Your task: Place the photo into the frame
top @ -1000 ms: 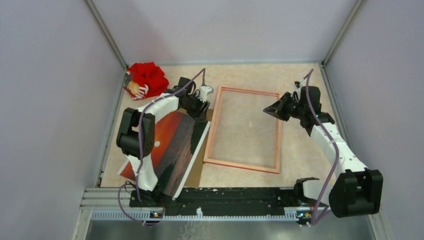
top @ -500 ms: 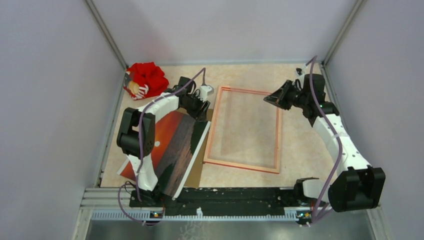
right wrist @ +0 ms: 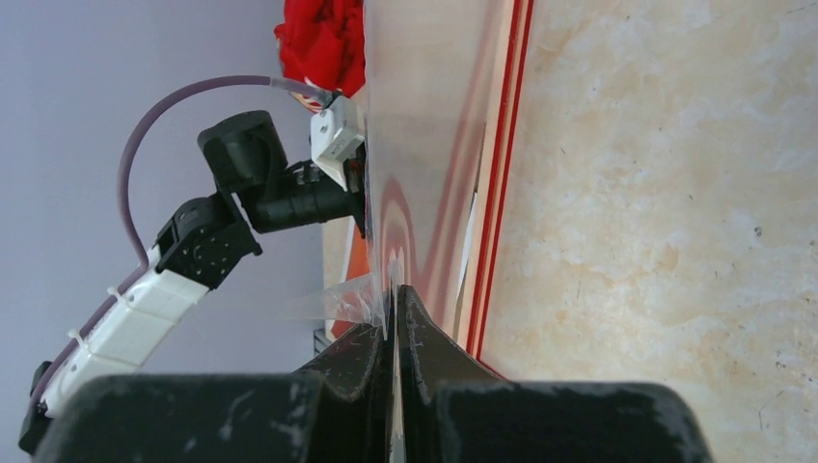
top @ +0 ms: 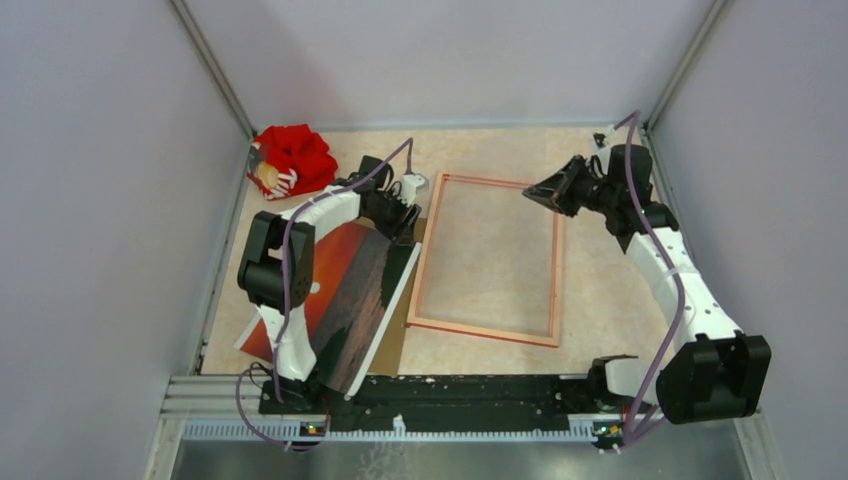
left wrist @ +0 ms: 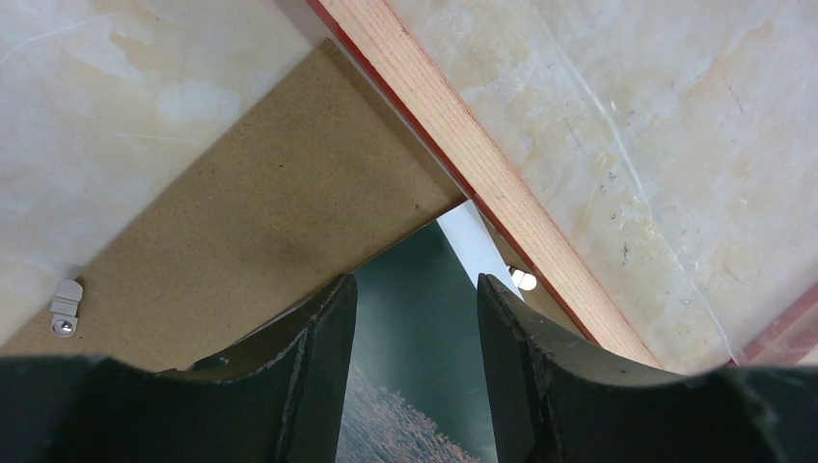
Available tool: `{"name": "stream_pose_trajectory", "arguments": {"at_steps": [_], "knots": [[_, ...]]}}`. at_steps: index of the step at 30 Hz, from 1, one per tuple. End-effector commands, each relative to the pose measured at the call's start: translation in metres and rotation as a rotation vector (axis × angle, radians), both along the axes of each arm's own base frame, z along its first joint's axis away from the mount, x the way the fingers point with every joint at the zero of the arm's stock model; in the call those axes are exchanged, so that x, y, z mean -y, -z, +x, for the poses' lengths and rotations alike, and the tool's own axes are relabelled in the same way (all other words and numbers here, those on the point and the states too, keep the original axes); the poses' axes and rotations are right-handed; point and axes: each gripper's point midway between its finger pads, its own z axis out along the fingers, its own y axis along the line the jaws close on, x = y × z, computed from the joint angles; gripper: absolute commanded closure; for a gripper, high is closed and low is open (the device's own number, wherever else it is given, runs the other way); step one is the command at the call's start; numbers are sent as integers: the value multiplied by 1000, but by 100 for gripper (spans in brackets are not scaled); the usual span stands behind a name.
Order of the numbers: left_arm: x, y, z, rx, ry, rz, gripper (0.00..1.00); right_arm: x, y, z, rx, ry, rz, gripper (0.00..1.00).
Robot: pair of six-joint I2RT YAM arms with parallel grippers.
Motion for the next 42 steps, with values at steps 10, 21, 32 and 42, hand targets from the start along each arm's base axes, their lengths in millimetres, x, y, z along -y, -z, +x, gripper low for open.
{"name": "stream_pose_trajectory", "arguments": {"at_steps": [10, 21, 32, 42], "knots": [[5, -12, 6, 49, 23, -30, 44, -12, 3, 2, 133, -81, 20, 100], [10, -12, 2, 44, 34, -44, 44, -8, 29, 3, 70, -30, 18, 100], [15, -9, 1, 63, 49, -41, 44, -4, 36, 1, 38, 27, 48, 100], [23, -15, 11, 97, 53, -49, 45, -1, 31, -5, 44, 59, 61, 100]]}}
